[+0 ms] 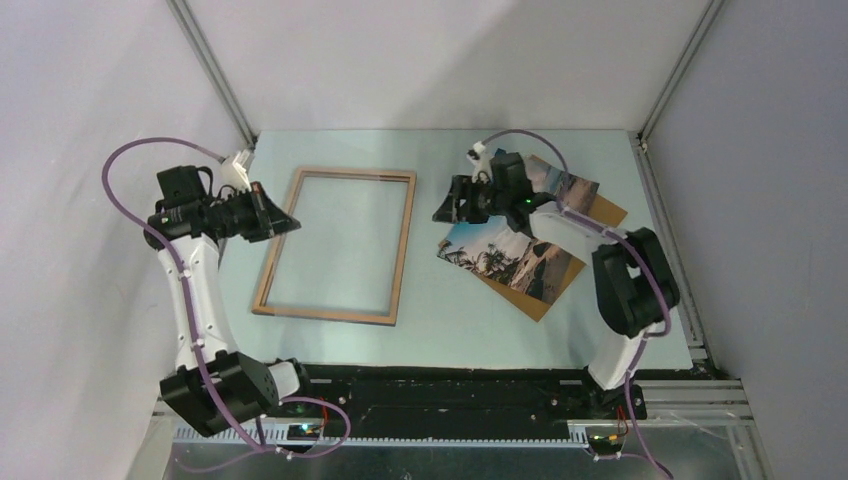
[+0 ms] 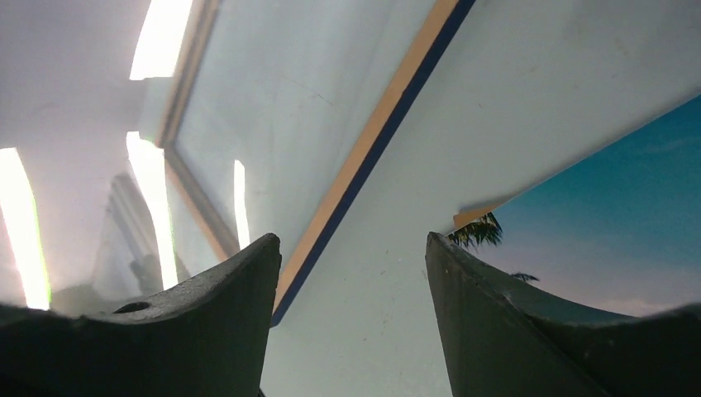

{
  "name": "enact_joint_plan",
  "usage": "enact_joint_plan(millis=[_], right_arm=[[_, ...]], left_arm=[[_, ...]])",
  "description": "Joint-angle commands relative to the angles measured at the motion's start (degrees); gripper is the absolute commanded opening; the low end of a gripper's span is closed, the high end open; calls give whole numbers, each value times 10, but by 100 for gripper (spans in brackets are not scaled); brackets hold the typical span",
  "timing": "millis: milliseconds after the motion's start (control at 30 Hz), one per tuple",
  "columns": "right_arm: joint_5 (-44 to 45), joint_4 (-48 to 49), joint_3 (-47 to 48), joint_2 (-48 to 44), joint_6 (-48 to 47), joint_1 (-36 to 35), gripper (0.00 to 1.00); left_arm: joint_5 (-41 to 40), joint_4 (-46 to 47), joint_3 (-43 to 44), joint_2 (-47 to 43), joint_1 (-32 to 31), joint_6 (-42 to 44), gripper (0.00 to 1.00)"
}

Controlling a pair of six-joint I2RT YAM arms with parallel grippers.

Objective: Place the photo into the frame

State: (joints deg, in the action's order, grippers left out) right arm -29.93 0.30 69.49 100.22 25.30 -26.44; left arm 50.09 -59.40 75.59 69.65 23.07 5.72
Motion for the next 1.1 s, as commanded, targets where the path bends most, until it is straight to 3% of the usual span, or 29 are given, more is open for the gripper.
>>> enact_joint_plan(millis=[0,233,500,1067], right_arm=[[94,-49,74,55,-43,-48,68],[128,-102,152,143,-40,-90,67],[180,-141,219,210,-61,-126,67],[203,-207,310,295,-70,-168,67]], left_arm=[[-55,-54,43,-55,10,55,0],[-82,-85,59,-91,12,70,0],[-36,-93,71,-107,11,57,0],[-15,-94,68,-130,12,45,0]])
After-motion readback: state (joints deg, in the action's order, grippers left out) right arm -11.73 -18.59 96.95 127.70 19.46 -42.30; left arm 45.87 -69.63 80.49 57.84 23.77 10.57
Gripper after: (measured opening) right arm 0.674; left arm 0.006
